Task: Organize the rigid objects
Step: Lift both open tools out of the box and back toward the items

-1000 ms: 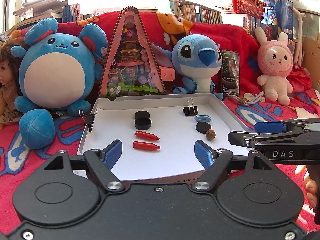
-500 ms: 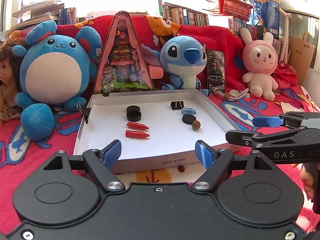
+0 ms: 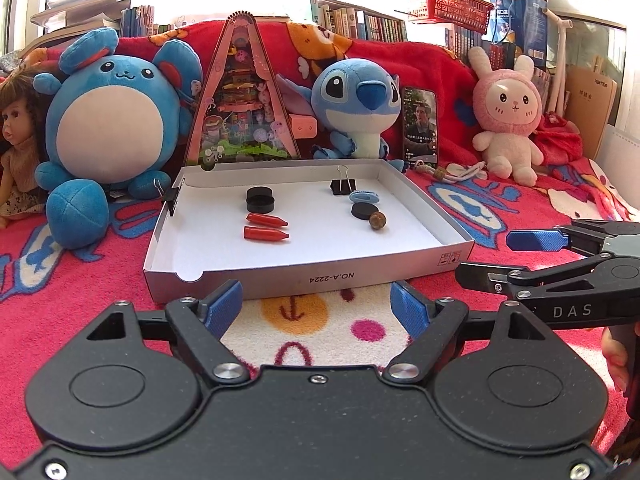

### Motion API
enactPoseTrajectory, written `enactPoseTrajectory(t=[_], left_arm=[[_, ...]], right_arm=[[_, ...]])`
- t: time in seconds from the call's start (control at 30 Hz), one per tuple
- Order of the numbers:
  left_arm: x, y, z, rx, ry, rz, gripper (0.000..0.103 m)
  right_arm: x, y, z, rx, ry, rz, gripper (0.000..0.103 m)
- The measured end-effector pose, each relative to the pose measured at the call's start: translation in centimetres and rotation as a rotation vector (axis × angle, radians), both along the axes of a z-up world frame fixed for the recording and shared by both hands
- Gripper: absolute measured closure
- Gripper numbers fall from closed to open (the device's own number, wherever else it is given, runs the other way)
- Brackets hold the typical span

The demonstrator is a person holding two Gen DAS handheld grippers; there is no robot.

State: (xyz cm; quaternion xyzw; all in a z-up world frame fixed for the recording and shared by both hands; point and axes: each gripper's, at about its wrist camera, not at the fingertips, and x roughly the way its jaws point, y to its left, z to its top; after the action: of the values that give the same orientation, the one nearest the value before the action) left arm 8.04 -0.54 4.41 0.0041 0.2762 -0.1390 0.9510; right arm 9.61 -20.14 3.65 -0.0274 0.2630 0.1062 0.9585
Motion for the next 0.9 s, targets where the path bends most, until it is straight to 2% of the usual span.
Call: enactPoseTrajectory(t=[0.5,0.9], left_arm=[[-2.3,0.9,-1.6,0.017,0.029,-0.003,0.023],[-5.1,0.4,-2.3,0.045,0.044,-0.094,0.023]], right_arm=[[-2.7,0.6,-1.9,-0.031,0.039,0.029,0.014],[-5.0,1.8,-2.5,-0.081,0.037,0.178,0.013]])
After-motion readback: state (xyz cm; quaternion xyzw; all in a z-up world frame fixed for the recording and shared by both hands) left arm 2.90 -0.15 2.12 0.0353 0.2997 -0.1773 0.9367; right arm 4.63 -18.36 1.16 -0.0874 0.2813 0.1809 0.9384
